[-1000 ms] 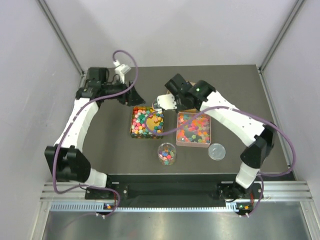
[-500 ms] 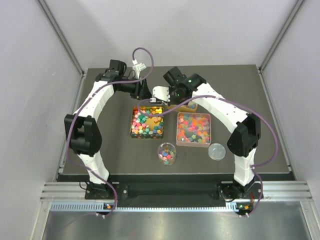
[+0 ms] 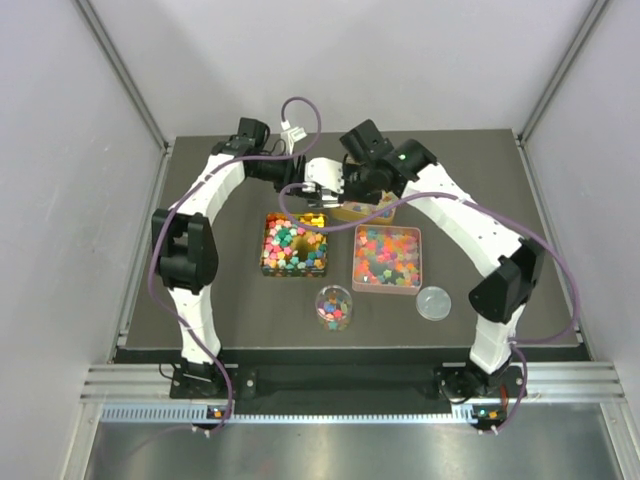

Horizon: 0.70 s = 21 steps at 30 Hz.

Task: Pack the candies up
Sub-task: Scoop the fake candies from the storage box.

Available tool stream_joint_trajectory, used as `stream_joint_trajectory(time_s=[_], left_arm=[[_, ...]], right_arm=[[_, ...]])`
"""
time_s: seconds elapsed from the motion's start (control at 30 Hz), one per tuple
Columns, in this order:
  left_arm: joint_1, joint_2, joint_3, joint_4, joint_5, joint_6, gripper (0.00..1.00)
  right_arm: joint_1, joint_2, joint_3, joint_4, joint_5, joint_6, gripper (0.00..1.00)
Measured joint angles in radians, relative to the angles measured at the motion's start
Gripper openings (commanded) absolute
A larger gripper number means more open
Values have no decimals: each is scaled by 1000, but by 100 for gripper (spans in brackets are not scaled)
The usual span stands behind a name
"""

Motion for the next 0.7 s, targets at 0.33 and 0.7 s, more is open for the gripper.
stream_joint_trajectory(time_s=[0.33, 0.7], left_arm=[[-40, 4, 19, 14, -1, -8, 64], [-56, 5, 27, 18, -37, -15, 69]], right_arm=[[-40, -56, 65, -29, -177, 76, 0], [-59, -53, 127, -29, -284, 136, 0]])
